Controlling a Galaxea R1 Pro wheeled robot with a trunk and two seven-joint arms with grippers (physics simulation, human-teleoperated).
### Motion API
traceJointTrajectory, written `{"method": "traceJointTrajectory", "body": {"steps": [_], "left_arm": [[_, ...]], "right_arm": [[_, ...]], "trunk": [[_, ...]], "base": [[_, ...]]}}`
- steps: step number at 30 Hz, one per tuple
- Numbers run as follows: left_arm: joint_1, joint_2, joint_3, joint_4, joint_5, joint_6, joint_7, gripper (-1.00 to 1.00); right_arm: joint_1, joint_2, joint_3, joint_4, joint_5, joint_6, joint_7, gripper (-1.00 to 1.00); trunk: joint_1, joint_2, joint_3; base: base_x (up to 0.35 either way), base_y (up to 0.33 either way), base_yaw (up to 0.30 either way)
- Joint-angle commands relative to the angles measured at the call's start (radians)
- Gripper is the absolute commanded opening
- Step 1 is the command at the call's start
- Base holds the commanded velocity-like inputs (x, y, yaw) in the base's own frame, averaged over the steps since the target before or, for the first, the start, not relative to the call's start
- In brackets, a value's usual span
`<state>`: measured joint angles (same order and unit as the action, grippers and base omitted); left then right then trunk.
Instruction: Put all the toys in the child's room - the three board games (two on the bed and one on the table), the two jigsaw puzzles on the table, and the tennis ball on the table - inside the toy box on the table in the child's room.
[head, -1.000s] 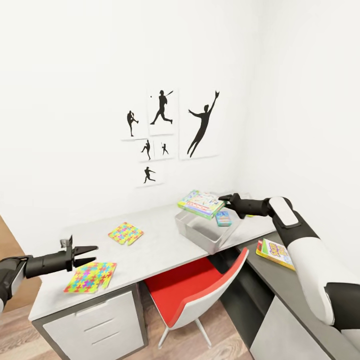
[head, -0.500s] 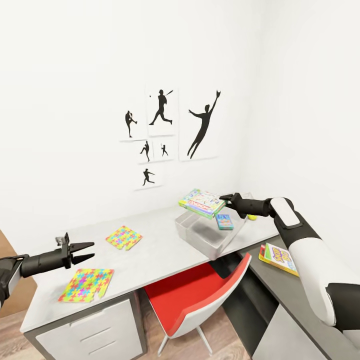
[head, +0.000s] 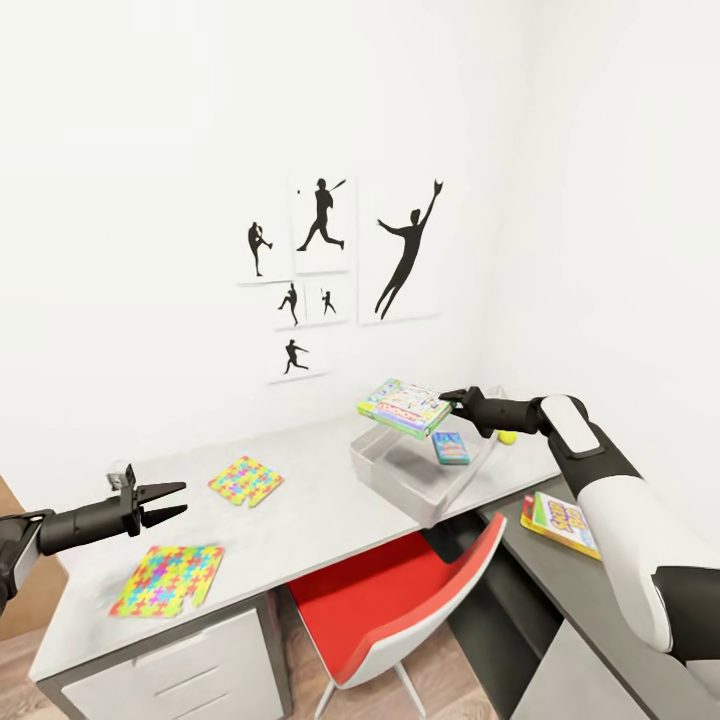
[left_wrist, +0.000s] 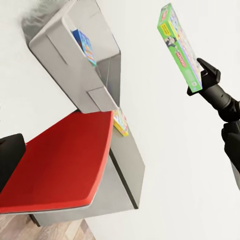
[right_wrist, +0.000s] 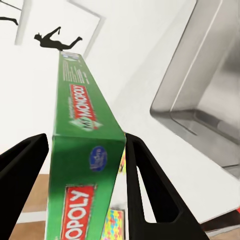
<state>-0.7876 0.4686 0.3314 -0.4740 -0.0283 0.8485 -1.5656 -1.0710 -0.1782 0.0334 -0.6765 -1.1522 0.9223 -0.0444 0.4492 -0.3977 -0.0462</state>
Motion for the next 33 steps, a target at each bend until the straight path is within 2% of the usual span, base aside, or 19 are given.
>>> {"method": "traceJointTrajectory", "body": {"steps": [1, 6, 9, 16, 23, 29, 33], "left_arm": [[-0.001, 0.000, 0.001, 0.000, -0.003, 0.011, -0.005, 1.00], [0.000, 0.000, 0.001, 0.000, -0.004, 0.011, -0.005, 1.00], [0.000, 0.001, 0.001, 0.000, -0.004, 0.011, -0.005, 1.00], [0.001, 0.001, 0.001, 0.000, -0.003, 0.010, -0.005, 1.00], [0.001, 0.001, 0.001, 0.000, -0.003, 0.009, -0.005, 1.00], [0.001, 0.001, 0.001, 0.000, -0.002, 0.009, -0.005, 1.00], [0.001, 0.001, 0.001, 0.000, -0.002, 0.009, -0.005, 1.00]], "right_arm": [[-0.001, -0.001, 0.003, 0.008, -0.008, 0.002, -0.005, -1.00], [-0.016, -0.004, 0.001, 0.085, -0.008, 0.011, -0.005, -1.00], [-0.031, -0.018, 0.004, 0.138, -0.007, 0.025, -0.006, -1.00], [-0.035, -0.042, 0.015, 0.172, -0.006, 0.031, -0.006, -1.00], [-0.032, -0.046, 0.020, 0.220, -0.004, 0.026, -0.005, -1.00], [-0.024, -0.046, 0.095, 0.194, -0.004, 0.016, -0.003, -1.00], [-0.017, -0.047, 0.110, 0.178, -0.005, 0.000, -0.003, -1.00]], "trunk": [[0.001, -0.002, -0.002], [0.001, -0.002, -0.002], [0.001, -0.002, -0.002], [0.001, -0.002, -0.002], [0.001, -0.002, -0.002], [0.001, -0.002, -0.002], [0.001, -0.002, -0.002]], "base": [[0.133, 0.000, 0.000], [0.093, 0.000, 0.000], [0.019, 0.000, 0.000], [0.003, 0.000, 0.000], [0.000, 0.000, 0.000], [0.000, 0.000, 0.000], [0.000, 0.000, 0.000]]}}
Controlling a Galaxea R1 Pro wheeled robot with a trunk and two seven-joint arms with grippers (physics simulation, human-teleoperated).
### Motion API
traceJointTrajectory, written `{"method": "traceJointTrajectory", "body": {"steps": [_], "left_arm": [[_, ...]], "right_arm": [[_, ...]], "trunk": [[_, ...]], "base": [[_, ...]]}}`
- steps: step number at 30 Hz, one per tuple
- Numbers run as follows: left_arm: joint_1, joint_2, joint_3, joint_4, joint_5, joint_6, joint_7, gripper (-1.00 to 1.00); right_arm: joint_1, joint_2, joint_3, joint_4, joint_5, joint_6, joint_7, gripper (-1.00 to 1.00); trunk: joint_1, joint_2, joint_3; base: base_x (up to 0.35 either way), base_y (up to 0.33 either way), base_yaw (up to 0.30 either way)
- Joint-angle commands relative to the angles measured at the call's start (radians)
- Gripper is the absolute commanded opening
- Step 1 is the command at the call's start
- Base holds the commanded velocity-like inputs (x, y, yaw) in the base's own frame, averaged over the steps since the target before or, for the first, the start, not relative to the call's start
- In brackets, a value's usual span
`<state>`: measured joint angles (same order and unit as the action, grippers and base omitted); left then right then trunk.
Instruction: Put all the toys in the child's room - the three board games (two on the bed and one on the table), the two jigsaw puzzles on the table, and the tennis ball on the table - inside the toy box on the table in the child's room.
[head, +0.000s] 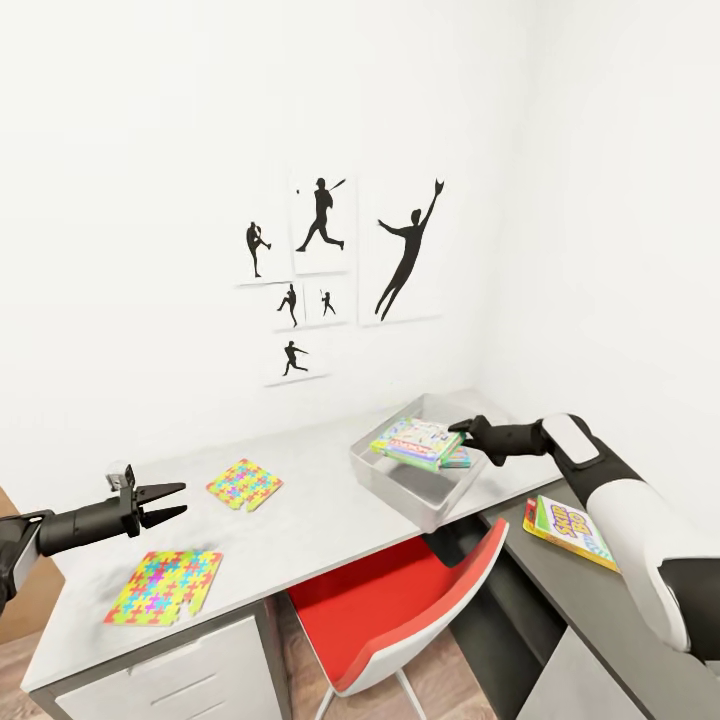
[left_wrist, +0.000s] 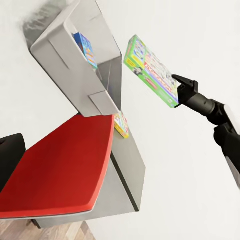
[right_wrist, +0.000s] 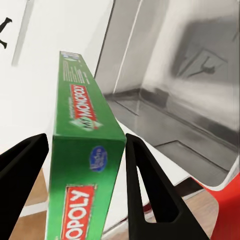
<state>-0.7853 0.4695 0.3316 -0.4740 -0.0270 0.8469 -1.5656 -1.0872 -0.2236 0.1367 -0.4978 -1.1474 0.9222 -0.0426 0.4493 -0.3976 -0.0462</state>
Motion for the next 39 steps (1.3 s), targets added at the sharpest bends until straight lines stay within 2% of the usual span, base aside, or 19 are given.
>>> {"method": "traceJointTrajectory", "body": {"steps": [1, 6, 12, 16, 23, 34, 39], "left_arm": [[-0.001, 0.000, 0.001, 0.000, -0.003, 0.011, -0.005, 1.00], [0.000, 0.000, 0.001, 0.000, -0.003, 0.010, -0.005, 1.00], [-0.001, 0.000, 0.001, 0.000, -0.003, 0.009, -0.005, 1.00], [0.000, 0.000, 0.001, 0.000, -0.002, 0.009, -0.005, 1.00], [0.000, 0.000, 0.001, 0.000, -0.002, 0.009, -0.005, 1.00], [-0.003, 0.002, 0.006, -0.002, 0.002, 0.019, -0.005, 1.00], [-0.012, 0.001, 0.006, -0.006, 0.019, 0.027, -0.005, 1.00]], "right_arm": [[0.001, -0.002, 0.007, -0.003, -0.010, -0.007, -0.003, -1.00], [0.005, -0.003, 0.005, -0.007, -0.011, -0.018, 0.021, -1.00], [0.006, -0.025, 0.004, -0.010, -0.011, -0.021, 0.093, -1.00], [0.004, -0.030, 0.003, -0.010, -0.011, -0.020, 0.105, -1.00], [-0.027, -0.060, -0.001, -0.010, -0.015, -0.017, 0.107, -1.00], [-0.037, -0.056, -0.002, -0.010, -0.015, -0.023, 0.106, -1.00], [-0.037, -0.054, 0.000, -0.010, -0.014, -0.045, 0.107, -1.00]], "trunk": [[0.001, -0.002, -0.002], [0.001, -0.002, -0.003], [0.001, -0.002, -0.008], [0.001, -0.002, -0.013], [0.001, -0.002, -0.024], [0.001, -0.002, -0.042], [0.001, -0.002, -0.050]], "base": [[0.000, 0.000, 0.000], [0.000, 0.000, 0.000], [0.000, 0.000, 0.017], [0.000, 0.000, 0.056], [0.000, 0.000, 0.065], [0.000, 0.000, 0.064], [0.000, 0.000, 0.059]]}}
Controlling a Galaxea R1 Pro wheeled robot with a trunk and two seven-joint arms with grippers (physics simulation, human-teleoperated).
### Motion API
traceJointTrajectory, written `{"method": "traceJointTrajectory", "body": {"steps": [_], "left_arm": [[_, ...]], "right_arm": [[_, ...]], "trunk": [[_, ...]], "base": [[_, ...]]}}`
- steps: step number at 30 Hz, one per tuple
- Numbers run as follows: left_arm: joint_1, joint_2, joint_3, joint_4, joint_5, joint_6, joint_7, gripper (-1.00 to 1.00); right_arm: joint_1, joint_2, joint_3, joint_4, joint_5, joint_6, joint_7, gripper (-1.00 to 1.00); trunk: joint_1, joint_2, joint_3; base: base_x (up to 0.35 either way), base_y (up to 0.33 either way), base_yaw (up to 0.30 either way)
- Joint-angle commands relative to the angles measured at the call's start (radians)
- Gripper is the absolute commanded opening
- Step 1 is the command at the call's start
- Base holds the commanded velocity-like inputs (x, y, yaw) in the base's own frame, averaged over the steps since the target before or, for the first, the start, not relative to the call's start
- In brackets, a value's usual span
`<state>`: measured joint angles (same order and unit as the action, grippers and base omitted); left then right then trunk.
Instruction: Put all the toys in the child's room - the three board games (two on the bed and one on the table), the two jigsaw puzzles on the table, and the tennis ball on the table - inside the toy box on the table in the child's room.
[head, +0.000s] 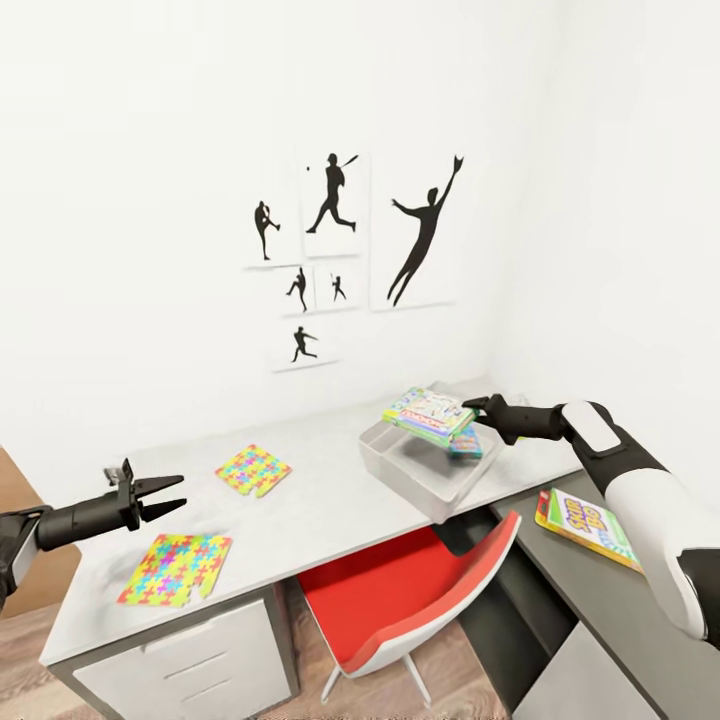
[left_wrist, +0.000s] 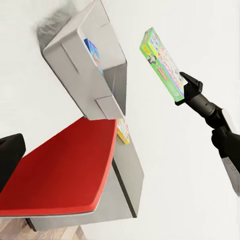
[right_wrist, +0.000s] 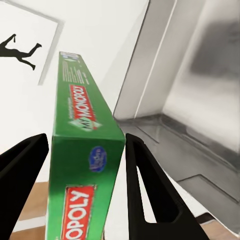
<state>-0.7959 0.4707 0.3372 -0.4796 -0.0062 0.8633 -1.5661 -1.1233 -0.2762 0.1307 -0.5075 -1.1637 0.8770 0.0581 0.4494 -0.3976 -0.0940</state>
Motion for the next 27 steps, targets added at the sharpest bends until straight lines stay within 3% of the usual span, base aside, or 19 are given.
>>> {"method": "traceJointTrajectory", "body": {"steps": [1, 17, 27], "left_arm": [[-0.002, -0.001, 0.001, 0.000, 0.000, 0.014, -0.005, 1.00], [-0.006, -0.001, 0.000, -0.004, 0.005, 0.041, -0.005, 1.00], [-0.006, -0.007, 0.001, -0.059, 0.005, 0.079, -0.005, 1.00]], "right_arm": [[-0.001, -0.001, 0.006, 0.000, 0.002, -0.005, 0.006, -1.00], [0.007, -0.007, 0.007, 0.000, 0.001, -0.031, 0.008, -1.00], [0.008, -0.009, 0.007, -0.001, 0.002, -0.037, 0.008, -1.00]], "trunk": [[0.001, -0.002, -0.004], [0.001, -0.002, -0.030], [0.001, -0.002, -0.047]], "base": [[0.000, 0.000, 0.032], [0.000, 0.000, 0.003], [0.000, 0.000, 0.000]]}}
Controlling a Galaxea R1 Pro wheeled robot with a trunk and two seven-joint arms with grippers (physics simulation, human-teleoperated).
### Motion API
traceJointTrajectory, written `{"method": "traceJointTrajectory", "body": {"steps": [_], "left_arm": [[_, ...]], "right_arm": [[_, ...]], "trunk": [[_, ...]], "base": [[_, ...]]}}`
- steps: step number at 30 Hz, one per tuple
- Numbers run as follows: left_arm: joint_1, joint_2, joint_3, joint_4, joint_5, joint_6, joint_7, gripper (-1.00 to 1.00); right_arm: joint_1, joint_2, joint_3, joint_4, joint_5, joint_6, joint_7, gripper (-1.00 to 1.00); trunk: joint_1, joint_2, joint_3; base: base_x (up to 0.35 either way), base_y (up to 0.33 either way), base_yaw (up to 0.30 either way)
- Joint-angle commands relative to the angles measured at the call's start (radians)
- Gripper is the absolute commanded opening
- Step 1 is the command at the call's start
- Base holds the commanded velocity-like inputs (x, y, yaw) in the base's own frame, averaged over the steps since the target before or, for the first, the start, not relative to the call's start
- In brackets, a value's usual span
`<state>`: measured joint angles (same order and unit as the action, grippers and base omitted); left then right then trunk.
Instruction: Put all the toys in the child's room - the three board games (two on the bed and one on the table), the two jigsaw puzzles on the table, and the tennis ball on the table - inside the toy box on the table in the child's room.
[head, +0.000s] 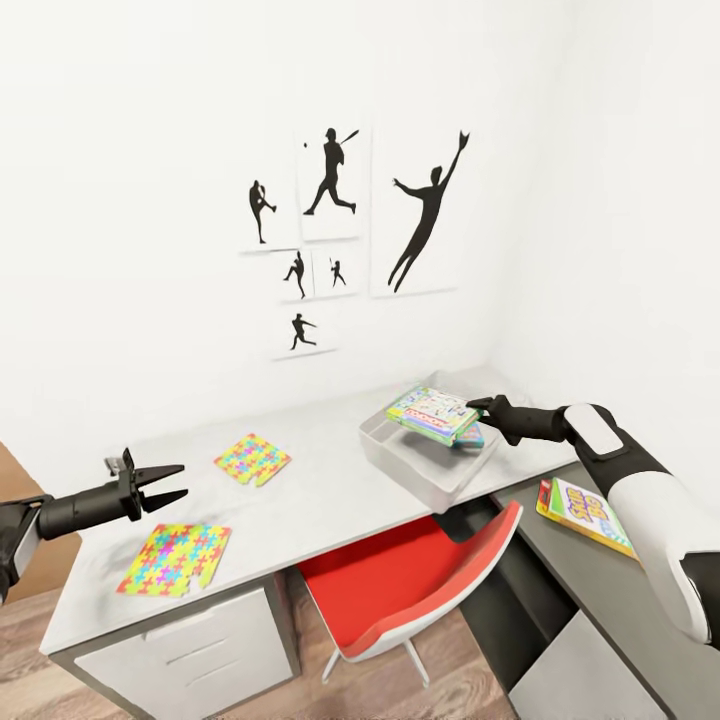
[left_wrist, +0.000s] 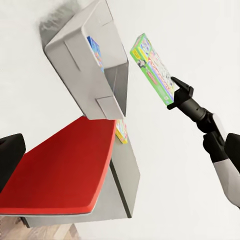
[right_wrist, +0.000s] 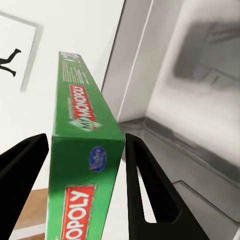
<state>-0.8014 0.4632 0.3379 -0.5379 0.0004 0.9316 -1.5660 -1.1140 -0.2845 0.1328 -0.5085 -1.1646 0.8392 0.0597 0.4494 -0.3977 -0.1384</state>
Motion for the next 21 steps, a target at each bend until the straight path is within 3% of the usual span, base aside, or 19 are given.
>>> {"method": "traceJointTrajectory", "body": {"steps": [1, 21], "left_arm": [[-0.001, -0.001, 0.001, -0.004, -0.002, 0.012, -0.005, 1.00], [-0.001, -0.005, 0.001, -0.024, 0.000, 0.018, -0.005, 1.00]], "right_arm": [[-0.001, -0.001, 0.005, 0.000, 0.003, 0.000, 0.006, -1.00], [0.001, -0.003, 0.006, -0.001, 0.003, -0.048, 0.008, -1.00]], "trunk": [[0.001, -0.002, -0.004], [0.001, -0.002, -0.037]], "base": [[0.000, 0.000, 0.000], [0.000, 0.000, 0.000]]}}
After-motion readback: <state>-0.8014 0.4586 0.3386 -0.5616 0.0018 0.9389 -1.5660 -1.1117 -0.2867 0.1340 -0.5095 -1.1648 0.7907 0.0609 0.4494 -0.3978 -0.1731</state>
